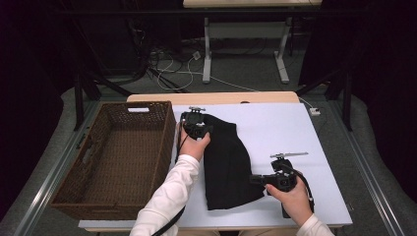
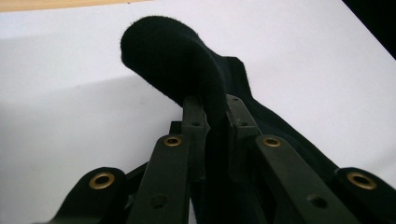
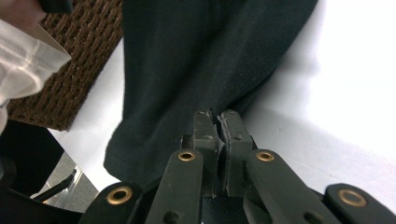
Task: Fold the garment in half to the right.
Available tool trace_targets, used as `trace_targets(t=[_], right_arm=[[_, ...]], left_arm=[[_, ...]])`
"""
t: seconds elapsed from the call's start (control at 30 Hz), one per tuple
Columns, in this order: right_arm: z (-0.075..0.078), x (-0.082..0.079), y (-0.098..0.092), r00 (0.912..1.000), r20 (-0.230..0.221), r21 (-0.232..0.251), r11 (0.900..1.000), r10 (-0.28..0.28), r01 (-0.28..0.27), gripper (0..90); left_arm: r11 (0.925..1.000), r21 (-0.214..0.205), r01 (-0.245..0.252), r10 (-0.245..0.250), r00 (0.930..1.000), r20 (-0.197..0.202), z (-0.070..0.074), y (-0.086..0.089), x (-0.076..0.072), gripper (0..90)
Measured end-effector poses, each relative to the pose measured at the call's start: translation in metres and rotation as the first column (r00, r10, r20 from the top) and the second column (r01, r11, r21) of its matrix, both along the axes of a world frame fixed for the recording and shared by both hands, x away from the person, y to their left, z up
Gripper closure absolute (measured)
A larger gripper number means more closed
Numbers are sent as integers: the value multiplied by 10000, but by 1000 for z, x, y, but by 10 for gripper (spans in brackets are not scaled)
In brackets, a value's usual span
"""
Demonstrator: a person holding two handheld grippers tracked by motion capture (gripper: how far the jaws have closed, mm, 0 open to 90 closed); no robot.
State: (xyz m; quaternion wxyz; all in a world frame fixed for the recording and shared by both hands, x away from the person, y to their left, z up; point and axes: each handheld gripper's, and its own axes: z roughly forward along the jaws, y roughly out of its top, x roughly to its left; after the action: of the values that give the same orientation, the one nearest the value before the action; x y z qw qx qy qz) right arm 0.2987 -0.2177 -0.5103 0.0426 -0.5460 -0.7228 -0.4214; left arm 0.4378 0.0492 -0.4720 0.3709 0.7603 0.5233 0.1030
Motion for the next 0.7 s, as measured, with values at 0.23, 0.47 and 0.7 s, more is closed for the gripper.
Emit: trace_targets(t=[0.23,0.47,0.7], right_arm=[[4,6,9,9999,-65,112,9999,129,-128,869],[18,12,17,9991,298,312,9991,291,-301,869],[41,18,26,9958,786,294,9983,469,-494,869]], left_arm=[[9996,159,228,-228,9997,-19,-4,-7,0,807],[9982,320,507,-514,9985,191,10,-12,-1,806],[9964,322,783,-794,9962,346,28,-16,-4,805]])
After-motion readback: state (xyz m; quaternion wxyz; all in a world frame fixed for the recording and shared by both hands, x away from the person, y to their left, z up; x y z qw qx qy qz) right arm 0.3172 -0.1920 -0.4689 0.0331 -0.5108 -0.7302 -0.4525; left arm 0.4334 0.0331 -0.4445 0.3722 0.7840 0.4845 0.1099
